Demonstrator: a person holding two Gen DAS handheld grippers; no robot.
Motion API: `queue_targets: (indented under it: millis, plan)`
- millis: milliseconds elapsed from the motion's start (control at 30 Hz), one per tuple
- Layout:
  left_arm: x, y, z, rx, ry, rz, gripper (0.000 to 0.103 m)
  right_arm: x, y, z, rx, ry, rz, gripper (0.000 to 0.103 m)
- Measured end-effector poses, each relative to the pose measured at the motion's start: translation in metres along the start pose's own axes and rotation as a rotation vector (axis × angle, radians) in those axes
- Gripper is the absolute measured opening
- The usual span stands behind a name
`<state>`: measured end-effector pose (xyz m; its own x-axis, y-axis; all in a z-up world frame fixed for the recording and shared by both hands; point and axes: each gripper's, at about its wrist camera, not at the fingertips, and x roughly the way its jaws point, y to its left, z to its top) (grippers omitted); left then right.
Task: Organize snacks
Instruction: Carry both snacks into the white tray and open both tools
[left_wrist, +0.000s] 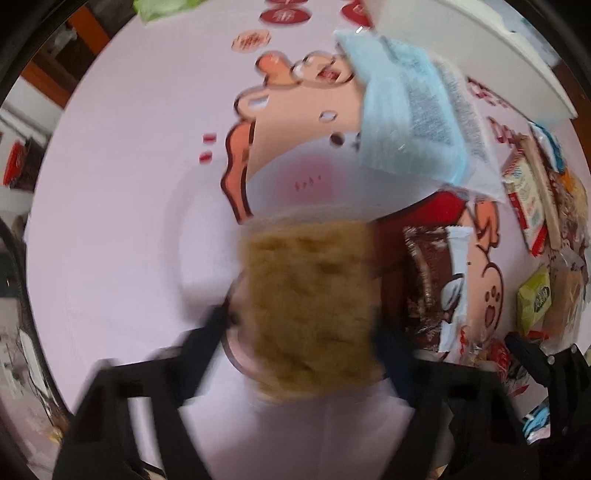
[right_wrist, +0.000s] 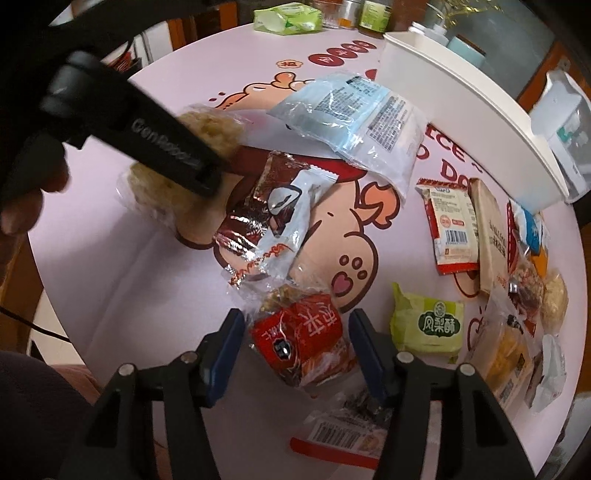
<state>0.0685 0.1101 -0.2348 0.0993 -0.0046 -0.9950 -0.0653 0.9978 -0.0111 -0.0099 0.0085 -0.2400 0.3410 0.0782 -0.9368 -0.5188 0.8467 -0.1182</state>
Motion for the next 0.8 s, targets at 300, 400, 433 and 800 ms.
queue_targets:
  millis: [300, 400, 433, 800]
  plan:
    - [-0.049, -0.007, -0.002, 0.047, -0.118, -0.03, 0.059, -0.037, -0.022, 0.016, 0.15, -0.038, 0.075, 0.055]
    - [-0.083, -0.008, 0.0, 0.08, -0.209, -0.046, 0.059, -0.063, -0.037, 0.028, 0.209, -0.079, 0.057, 0.055]
    - [-0.1, -0.01, 0.002, 0.094, -0.25, -0.05, 0.059, -0.075, -0.044, 0.034, 0.228, -0.1, 0.044, 0.055]
    - [-0.268, -0.014, 0.074, 0.202, -0.66, -0.071, 0.059, -0.214, -0.156, 0.107, 0.379, -0.387, -0.14, 0.052]
